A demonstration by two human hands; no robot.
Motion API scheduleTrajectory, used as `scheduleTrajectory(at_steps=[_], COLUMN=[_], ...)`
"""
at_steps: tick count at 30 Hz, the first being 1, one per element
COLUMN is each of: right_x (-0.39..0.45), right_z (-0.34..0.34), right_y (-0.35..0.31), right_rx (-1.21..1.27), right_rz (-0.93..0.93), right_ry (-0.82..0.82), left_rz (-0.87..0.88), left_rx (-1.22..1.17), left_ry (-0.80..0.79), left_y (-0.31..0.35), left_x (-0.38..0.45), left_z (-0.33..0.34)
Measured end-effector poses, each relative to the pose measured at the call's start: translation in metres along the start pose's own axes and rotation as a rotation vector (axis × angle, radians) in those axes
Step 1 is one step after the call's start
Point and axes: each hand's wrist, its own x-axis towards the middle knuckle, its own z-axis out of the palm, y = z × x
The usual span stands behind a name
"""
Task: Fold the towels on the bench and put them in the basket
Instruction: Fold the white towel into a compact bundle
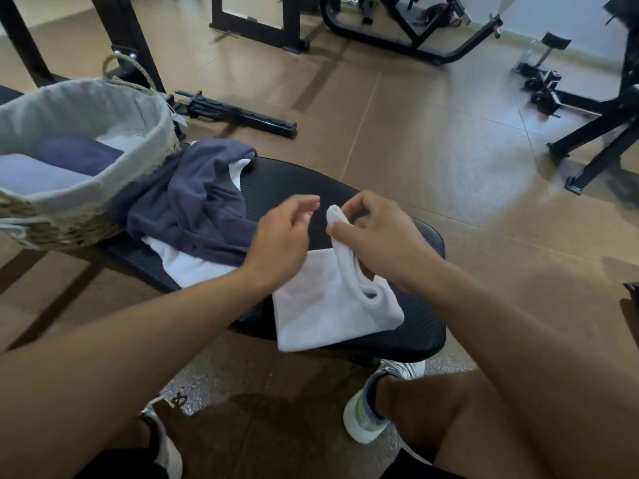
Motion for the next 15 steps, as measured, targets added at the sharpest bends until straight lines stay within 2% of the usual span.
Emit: scheduleTrajectory(at_steps=[2, 4, 9, 15], right_x=[-0.002, -0.002, 0.0, 0.001], right_z=[0.015, 0.031, 0.064, 0.07], right_y=[-0.004, -0.005, 0.0, 0.001], right_rx=[-0.021, -0.07, -0.171, -0.143], right_rz=[0.008, 0.011, 0.009, 0.02], right_ry=[-0.111, -0.195, -0.275, -0.341], left_rz=[-0.129, -0.226, -0.379, -0.377], left_rx=[-0.138, -0.184, -0.226, -0.123], left_ry=[0.148, 0.192, 0.163, 0.09], left_y=[0.01, 0.013, 0.006, 0.001], left_x=[0.007, 0.01, 0.005, 0.0], left_z=[-0.026, -0.05, -0.072, -0.072])
